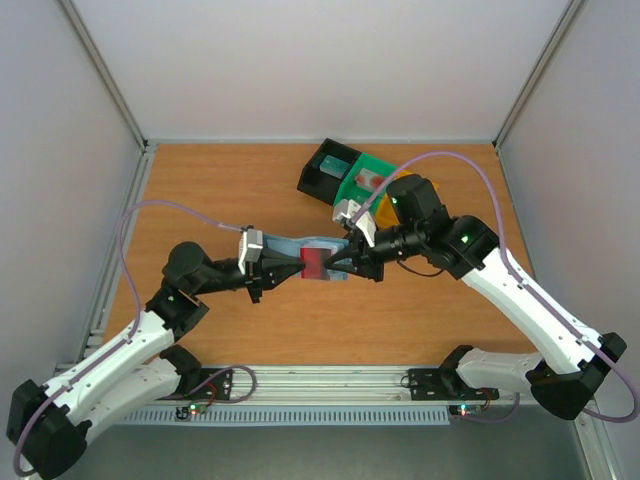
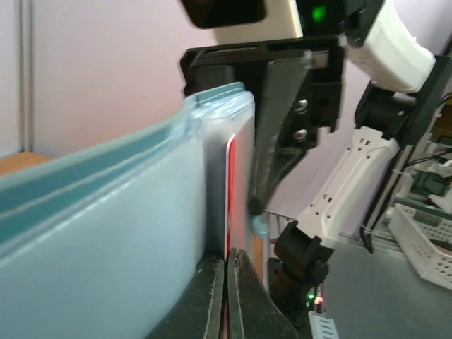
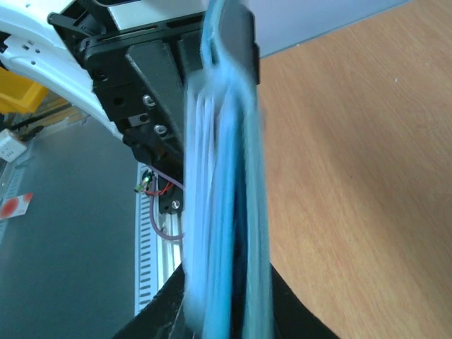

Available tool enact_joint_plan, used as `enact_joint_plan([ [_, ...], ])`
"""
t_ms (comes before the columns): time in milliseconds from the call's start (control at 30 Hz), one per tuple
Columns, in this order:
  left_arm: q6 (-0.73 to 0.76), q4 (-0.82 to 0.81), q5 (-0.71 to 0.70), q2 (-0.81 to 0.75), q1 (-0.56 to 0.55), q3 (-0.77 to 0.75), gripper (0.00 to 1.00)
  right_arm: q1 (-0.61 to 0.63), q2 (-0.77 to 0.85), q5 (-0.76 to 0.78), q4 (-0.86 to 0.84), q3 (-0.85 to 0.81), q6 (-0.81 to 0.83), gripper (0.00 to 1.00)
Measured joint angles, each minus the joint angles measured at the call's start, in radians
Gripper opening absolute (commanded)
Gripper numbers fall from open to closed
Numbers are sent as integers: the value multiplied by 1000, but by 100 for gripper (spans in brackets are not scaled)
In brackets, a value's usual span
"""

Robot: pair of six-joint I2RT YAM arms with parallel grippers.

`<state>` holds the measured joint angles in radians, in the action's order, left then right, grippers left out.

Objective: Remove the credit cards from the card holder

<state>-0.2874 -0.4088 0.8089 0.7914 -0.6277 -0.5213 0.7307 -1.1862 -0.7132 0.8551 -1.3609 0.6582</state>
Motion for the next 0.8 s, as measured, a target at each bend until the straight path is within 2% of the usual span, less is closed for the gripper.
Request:
enact_joint_plan([
  [333,-76,-21,30,0,1,0,0,-38,8,-118,-119,92,-13,30],
  [533,-94,-22,42,-1,23,0,0,-97,45,-149,-121,135,-12,30],
  [600,-98,-22,43,-2,27,0,0,-110,55,-158,-114,135,-12,25],
  [733,-98,-22,50,-2,29,0,0,-124,70,-171,-99,135,-10,3],
  [800,-98,-21,51,-2,31,0,0,-125,73,-184,-95,135,-14,1],
])
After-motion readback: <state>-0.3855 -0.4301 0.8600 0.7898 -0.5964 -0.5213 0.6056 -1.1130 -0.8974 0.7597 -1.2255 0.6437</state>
